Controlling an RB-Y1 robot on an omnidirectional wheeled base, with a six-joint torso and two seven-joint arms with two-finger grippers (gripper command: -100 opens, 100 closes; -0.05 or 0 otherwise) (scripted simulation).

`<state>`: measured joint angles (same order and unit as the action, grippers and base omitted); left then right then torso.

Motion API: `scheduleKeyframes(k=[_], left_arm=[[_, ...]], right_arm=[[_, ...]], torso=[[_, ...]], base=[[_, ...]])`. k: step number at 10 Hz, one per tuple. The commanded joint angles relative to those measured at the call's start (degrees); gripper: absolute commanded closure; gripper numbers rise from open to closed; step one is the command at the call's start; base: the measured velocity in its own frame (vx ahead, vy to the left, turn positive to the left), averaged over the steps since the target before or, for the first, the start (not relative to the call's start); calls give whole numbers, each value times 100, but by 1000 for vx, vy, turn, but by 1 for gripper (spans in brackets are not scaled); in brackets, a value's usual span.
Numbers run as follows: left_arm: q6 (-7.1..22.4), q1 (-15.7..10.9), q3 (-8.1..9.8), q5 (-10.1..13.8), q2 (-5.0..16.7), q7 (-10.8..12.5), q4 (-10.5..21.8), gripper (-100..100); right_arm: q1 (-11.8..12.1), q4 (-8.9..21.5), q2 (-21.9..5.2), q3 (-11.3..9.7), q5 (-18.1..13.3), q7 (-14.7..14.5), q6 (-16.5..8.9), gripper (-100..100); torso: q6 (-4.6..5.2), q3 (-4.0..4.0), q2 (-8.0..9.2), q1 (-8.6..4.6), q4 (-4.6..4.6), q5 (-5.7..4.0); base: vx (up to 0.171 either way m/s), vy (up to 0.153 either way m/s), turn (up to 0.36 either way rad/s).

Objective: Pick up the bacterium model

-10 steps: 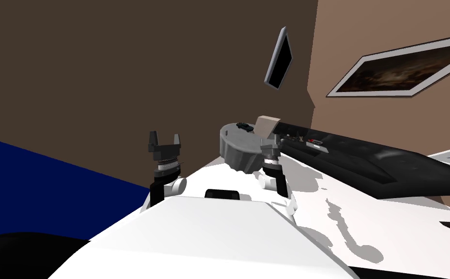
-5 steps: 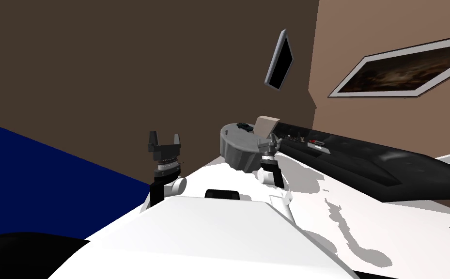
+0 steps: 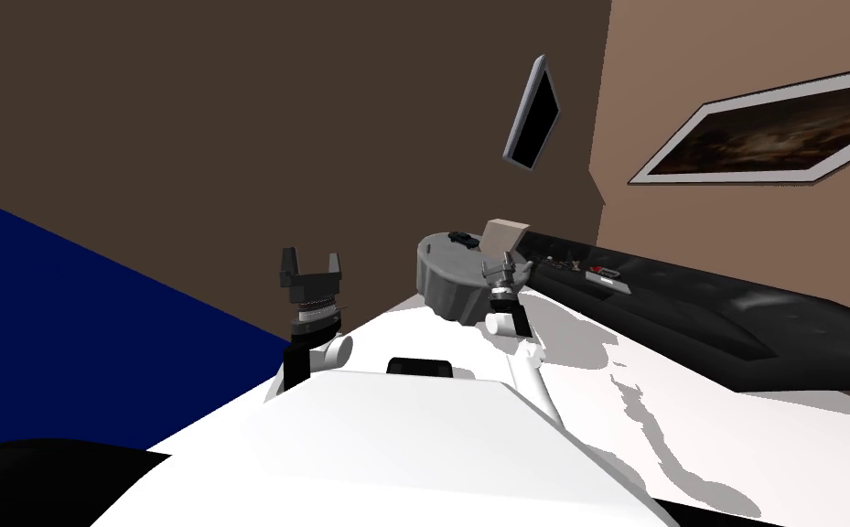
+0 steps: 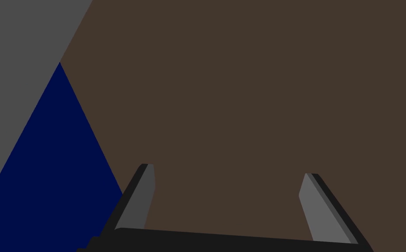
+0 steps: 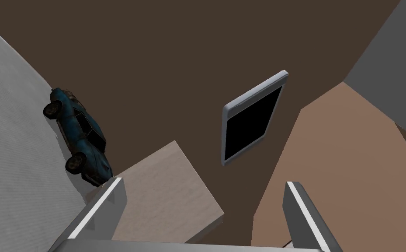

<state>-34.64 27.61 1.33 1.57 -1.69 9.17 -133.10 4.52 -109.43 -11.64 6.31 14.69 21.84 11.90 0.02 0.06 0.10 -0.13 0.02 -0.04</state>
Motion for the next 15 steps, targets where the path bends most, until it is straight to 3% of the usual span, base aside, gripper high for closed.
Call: scheduleKeyframes(k=[1,2,3,4,5,6,7,8,9,10,11,12,15], left_arm=[[0,0,0,0,0,0,0,0],[0,0,0,0,0,0,0,0],[0,0,0,0,0,0,0,0],[0,0,0,0,0,0,0,0],[0,0,0,0,0,0,0,0],[0,0,0,0,0,0,0,0],[0,0,0,0,0,0,0,0],[0,0,0,0,0,0,0,0],[0,0,0,0,0,0,0,0],[0,0,0,0,0,0,0,0],[0,0,0,0,0,0,0,0],[0,0,0,0,0,0,0,0],[0,0,0,0,0,0,0,0]], right_arm=[[-286,286,-67,38,177,214,-239,-100],[-317,409,-67,38,177,214,-239,-100],[-549,603,-133,82,344,406,-488,-100],[-580,704,-133,82,344,406,-488,-100],[-816,920,-196,127,517,600,-734,-100],[-849,1009,-196,127,517,600,-742,-100],[-1088,1244,-256,171,693,796,-967,-100],[-1123,1321,-256,171,693,796,-1000,-100],[-1365,1560,-315,216,872,991,-1208,-100],[-1401,1641,-315,216,872,991,-1262,-100],[-1653,1924,-375,260,1052,1186,-1437,-100],[-1681,1966,-375,260,1052,1186,-1526,-100],[-2184,2511,-499,347,1417,1572,-1984,-100]], torso=[[0,0,0,0,0,0],[-2,-1,-1,-1,0,0],[0,-2,-3,1,-1,0],[-2,-1,-1,1,0,1],[1,-1,-2,2,0,0],[-2,-2,-3,3,0,1],[1,-1,-2,3,-1,1],[-1,-1,-1,2,0,1],[0,-1,-3,4,0,1],[-2,-2,-4,3,-1,1],[1,-3,-5,3,-1,0],[-1,-3,-5,3,-1,1],[1,-3,-6,6,-1,1]], base=[[-35,-31,73],[-27,-26,42],[-40,-27,71],[-31,-24,41],[-34,-24,68],[-32,-24,48],[-37,-23,75],[-31,-22,42],[-31,-25,95],[-25,-24,46],[-30,-23,78],[-24,-22,56],[-24,-18,76]])
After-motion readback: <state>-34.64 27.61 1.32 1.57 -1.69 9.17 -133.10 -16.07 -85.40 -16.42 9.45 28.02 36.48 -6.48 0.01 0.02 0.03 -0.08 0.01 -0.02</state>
